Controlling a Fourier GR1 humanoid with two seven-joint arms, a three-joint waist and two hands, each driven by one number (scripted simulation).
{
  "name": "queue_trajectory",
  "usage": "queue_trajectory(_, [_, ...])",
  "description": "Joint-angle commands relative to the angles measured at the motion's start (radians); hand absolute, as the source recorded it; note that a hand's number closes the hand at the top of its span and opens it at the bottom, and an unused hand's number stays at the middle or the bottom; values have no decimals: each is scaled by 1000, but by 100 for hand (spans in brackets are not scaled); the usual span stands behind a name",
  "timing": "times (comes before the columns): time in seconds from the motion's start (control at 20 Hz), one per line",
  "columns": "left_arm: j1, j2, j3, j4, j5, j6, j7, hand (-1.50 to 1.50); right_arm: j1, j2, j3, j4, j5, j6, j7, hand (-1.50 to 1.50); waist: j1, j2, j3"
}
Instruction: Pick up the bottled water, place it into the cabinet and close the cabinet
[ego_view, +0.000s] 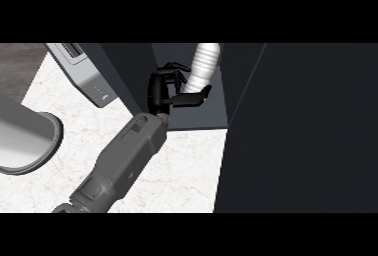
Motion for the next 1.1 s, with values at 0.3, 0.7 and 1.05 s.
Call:
queue_trajectory(0.3, [-134,0,10,242,34,101,-90,150,52,11,22,-47,-11,33,-48,-150,-18,5,0])
queue_trajectory(0.7, [-192,0,16,375,-13,114,-149,-150,70,-17,-14,-87,-47,60,-25,-150,-26,9,0])
queue_trajectory(1.05, [-256,11,84,457,-2,39,-150,-150,94,-12,20,-87,-25,68,-44,-150,-38,15,-1])
